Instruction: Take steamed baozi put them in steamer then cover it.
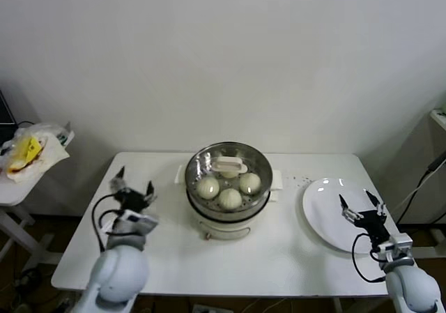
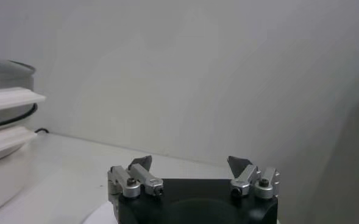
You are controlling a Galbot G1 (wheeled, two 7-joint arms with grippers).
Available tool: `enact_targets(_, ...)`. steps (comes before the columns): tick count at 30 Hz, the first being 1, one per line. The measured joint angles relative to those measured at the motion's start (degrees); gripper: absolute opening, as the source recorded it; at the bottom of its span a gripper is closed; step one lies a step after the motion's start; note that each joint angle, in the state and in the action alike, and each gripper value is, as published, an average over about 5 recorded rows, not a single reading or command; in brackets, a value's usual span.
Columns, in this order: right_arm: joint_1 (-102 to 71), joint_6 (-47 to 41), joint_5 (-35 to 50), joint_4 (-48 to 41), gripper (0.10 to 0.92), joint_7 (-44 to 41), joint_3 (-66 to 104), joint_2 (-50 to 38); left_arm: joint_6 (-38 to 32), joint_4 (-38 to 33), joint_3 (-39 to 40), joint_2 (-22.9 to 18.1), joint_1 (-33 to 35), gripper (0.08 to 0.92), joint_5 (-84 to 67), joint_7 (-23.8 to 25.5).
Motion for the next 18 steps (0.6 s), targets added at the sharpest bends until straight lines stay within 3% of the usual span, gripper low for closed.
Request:
enact_targets(7, -1.7, 0.3, -0.2, 1.4, 0.823, -0.8, 0.5, 1.1, -12.1, 5.0, -9.1, -3.1, 6.7, 0.823, -17.5, -2.9)
enact_targets(13, -3.2, 1.4, 0.3, 2.4, 0.823, -1.5, 1.0, 1.9, -27.3, 9.5, -12.6, -4.2, 9.1, 0.823, -26.5, -3.3)
enact_targets(18, -4.1, 1.9, 0.8, 2.8, 0.823, -1.9, 1.3, 2.3, -35.2, 11.5, -14.2, -4.9, 10.4, 0.823, -30.4, -3.3)
